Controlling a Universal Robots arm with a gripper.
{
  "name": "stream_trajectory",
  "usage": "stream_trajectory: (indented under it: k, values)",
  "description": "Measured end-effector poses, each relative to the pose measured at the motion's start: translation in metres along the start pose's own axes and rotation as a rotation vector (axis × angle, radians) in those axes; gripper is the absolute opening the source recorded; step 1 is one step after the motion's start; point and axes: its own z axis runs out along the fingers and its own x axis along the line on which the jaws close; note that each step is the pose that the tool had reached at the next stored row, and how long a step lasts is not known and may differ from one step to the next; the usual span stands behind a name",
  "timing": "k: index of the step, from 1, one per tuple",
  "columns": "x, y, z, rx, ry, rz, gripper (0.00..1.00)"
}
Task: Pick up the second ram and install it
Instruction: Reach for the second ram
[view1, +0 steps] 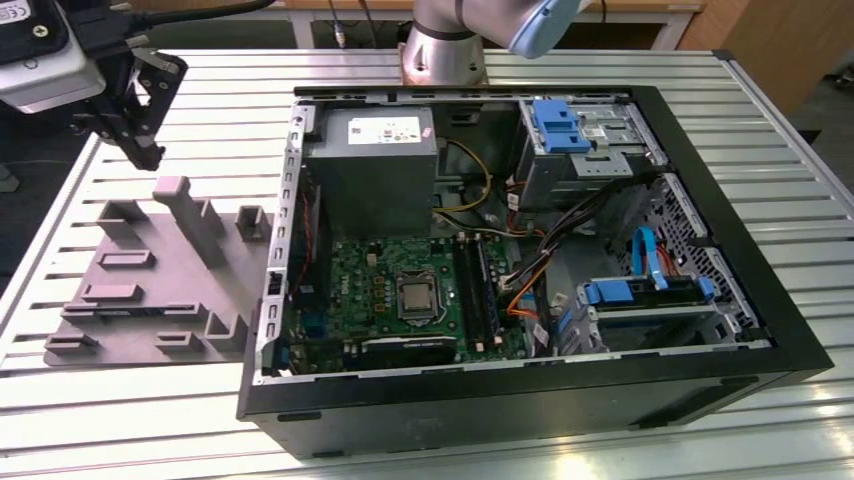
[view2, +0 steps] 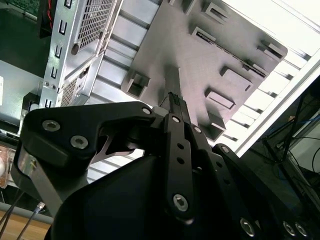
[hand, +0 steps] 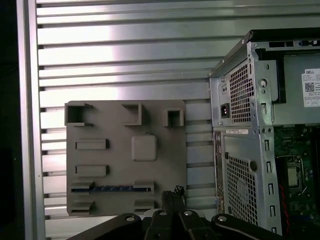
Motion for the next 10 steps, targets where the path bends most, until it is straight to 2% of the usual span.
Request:
stream_trajectory:
  k: [10]
  values:
    - [0.0042, -0.0031, 0.0020, 0.0001, 0.0000, 0.000, 0.11]
